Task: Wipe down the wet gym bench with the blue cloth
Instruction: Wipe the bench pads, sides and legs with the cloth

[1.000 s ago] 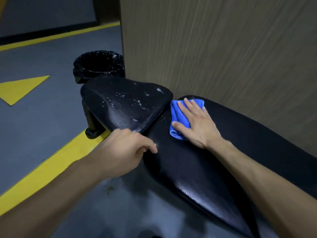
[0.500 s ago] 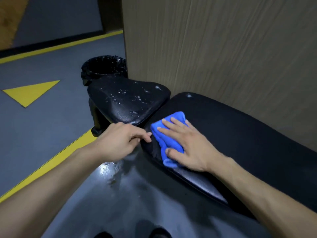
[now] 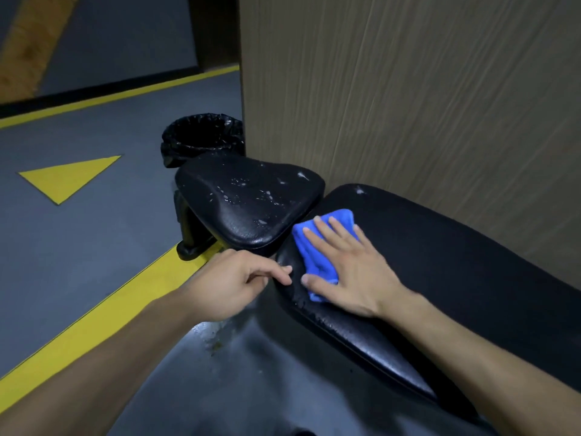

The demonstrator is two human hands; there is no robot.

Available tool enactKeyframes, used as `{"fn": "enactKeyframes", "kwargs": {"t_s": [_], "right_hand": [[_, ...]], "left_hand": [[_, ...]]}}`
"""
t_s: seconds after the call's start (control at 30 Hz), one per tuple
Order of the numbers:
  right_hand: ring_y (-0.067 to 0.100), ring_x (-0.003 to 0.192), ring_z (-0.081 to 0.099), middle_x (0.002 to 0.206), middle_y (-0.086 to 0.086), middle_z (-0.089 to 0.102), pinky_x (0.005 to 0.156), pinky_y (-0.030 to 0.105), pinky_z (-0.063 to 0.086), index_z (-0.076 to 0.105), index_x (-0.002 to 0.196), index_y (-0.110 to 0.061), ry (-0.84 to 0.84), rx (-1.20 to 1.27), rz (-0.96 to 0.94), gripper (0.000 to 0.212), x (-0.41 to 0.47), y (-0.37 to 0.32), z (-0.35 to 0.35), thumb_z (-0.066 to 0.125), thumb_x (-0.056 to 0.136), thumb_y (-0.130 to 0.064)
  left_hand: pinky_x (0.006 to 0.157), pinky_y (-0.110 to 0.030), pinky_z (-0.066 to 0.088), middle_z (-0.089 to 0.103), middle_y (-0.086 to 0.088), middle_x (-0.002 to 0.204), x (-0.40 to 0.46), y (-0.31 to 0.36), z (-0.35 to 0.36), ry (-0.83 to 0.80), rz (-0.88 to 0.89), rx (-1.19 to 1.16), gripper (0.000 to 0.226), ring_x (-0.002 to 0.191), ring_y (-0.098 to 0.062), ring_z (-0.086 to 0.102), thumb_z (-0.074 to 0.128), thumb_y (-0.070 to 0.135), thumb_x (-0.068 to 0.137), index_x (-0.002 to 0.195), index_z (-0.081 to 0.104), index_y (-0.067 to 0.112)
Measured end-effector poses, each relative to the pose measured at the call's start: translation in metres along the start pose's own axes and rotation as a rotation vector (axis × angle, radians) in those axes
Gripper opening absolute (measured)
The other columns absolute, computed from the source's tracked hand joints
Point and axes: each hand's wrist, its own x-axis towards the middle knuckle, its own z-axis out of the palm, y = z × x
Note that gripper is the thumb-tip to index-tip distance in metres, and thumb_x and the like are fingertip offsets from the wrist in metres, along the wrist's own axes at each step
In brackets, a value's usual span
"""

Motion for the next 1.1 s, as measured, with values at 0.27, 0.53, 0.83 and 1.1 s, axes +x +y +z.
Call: {"fn": "enactKeyframes", "kwargs": {"t_s": [0.27, 0.53, 0.83, 1.1], "right_hand": [[0.002, 0.152, -0.009, 0.166, -0.018, -0.001, 0.125, 0.045, 0.0, 0.014, 0.157, -0.042, -0.061, 0.137, -0.111, 0.077, -0.007, 0.016, -0.01, 0.033, 0.086, -0.068], [0.013, 0.154, -0.005, 0.168, -0.008, 0.001, 0.123, 0.042, -0.008, 0.01, 0.159, -0.036, 0.035, 0.034, -0.064, 0.084, -0.037, -0.051, 0.004, 0.039, 0.085, -0.065], [0.028, 0.15, 0.026, 0.162, 0.01, 0.029, 0.117, 0.053, 0.014, 0.036, 0.154, -0.015, 0.132, -0.044, 0.014, 0.078, -0.071, -0.043, 0.02, 0.039, 0.086, -0.054], [0.021, 0.155, 0.0, 0.168, 0.005, 0.003, 0.124, 0.045, -0.005, 0.012, 0.16, -0.019, 0.073, 0.019, -0.046, 0.075, -0.042, -0.053, 0.007, 0.033, 0.096, -0.051]], "left_hand": [[0.091, -0.028, 0.055, 0.075, 0.021, 0.1, -0.016, -0.011, -0.046, -0.129, -0.122, -0.026, 0.031, 0.098, 0.005, 0.068, 0.056, 0.013, 0.096, 0.101, 0.075, 0.036], [0.09, -0.028, 0.055, 0.076, 0.01, 0.091, -0.029, 0.013, -0.043, -0.103, -0.188, -0.013, 0.031, 0.091, -0.002, 0.071, 0.06, 0.007, 0.094, 0.095, 0.076, 0.033], [0.08, -0.008, 0.049, 0.076, 0.014, 0.09, -0.029, 0.035, -0.053, -0.073, -0.246, 0.081, 0.029, 0.091, 0.006, 0.068, 0.057, 0.009, 0.096, 0.096, 0.076, 0.032], [0.073, -0.005, 0.047, 0.077, 0.009, 0.092, -0.035, 0.038, -0.043, -0.1, -0.323, 0.073, 0.034, 0.09, 0.003, 0.07, 0.054, 0.004, 0.094, 0.096, 0.075, 0.03]]}}
